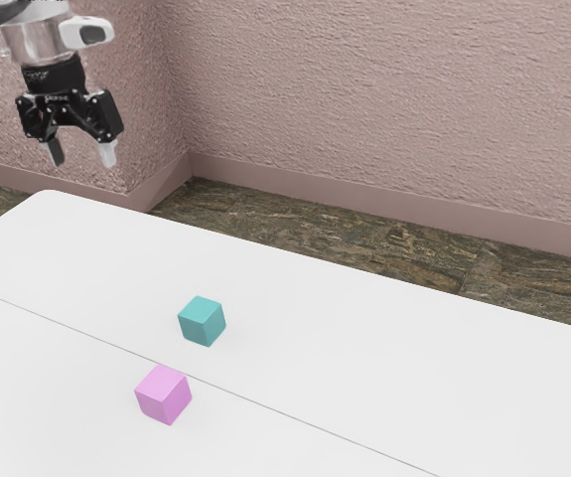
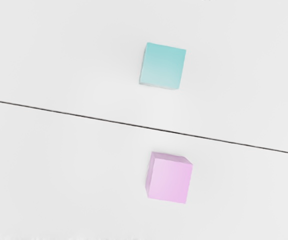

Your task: Pick up the blue block with one arm, and put the blue block on the pink block with one arm

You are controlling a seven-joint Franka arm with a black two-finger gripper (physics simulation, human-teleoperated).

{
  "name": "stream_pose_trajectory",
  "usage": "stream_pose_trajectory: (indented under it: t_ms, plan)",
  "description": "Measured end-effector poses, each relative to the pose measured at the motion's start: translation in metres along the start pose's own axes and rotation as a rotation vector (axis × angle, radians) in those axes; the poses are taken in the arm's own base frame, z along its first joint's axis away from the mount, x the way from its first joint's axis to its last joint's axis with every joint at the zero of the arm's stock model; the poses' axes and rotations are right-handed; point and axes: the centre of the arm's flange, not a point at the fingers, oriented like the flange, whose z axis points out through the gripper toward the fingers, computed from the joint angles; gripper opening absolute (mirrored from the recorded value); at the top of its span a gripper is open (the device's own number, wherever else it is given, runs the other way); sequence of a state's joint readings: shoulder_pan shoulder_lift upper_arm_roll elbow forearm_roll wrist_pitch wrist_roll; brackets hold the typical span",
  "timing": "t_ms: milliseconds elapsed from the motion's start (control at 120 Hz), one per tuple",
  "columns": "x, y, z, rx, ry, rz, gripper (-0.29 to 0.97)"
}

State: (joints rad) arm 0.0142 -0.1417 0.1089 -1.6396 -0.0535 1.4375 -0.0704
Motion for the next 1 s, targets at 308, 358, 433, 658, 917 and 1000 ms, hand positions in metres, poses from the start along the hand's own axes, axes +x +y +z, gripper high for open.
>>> stream_pose_trajectory:
  t_ms: [308,358,433,658,917,1000]
  plan:
    - [0.048,0.045,0.092,0.041,-0.151,-0.14,0.68]
    - [0.056,0.057,0.144,0.061,-0.205,-0.132,0.68]
    - [0.075,0.057,0.2,0.08,-0.229,-0.135,0.68]
    - [0.095,0.045,0.29,0.093,-0.136,-0.066,0.68]
    - [0.096,0.052,0.302,0.102,0.034,0.06,0.68]
    - [0.101,0.051,0.309,0.085,0.053,0.068,0.68]
